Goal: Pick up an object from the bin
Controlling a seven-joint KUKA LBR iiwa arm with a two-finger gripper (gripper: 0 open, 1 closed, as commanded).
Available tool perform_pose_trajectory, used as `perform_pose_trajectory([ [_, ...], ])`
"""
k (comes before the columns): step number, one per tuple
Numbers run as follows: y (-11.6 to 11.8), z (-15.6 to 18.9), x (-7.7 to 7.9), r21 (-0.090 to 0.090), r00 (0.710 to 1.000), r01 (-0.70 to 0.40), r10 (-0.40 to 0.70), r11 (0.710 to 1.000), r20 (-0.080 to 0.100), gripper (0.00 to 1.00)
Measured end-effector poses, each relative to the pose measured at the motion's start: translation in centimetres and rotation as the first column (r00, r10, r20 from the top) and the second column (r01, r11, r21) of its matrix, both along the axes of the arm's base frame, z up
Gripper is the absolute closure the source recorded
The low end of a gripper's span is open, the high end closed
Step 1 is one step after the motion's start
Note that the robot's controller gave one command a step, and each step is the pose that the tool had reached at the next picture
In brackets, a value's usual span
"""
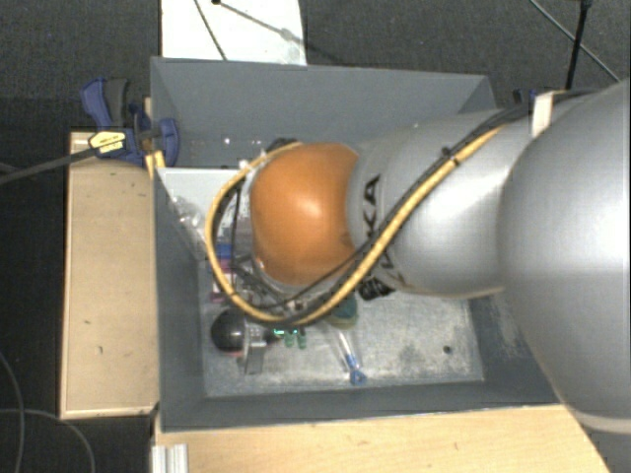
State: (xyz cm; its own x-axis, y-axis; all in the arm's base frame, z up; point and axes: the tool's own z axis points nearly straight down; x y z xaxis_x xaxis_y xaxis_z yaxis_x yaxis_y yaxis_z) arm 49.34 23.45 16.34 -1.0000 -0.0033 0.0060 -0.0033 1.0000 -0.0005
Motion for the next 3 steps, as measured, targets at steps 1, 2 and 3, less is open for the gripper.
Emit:
perform_pose_trajectory([
  [1,-5.4,-9.4,3.0,0.001,0.972,-0.236,0.236,0.972,0.006,0.0],
  [2,-5.3,-9.3,3.0,0.002,0.973,-0.23,0.23,0.973,0.008,1.0],
  [3,-6.6,9.5,0.8,0.001,0.982,-0.19,0.19,0.982,0.015,1.0],
])
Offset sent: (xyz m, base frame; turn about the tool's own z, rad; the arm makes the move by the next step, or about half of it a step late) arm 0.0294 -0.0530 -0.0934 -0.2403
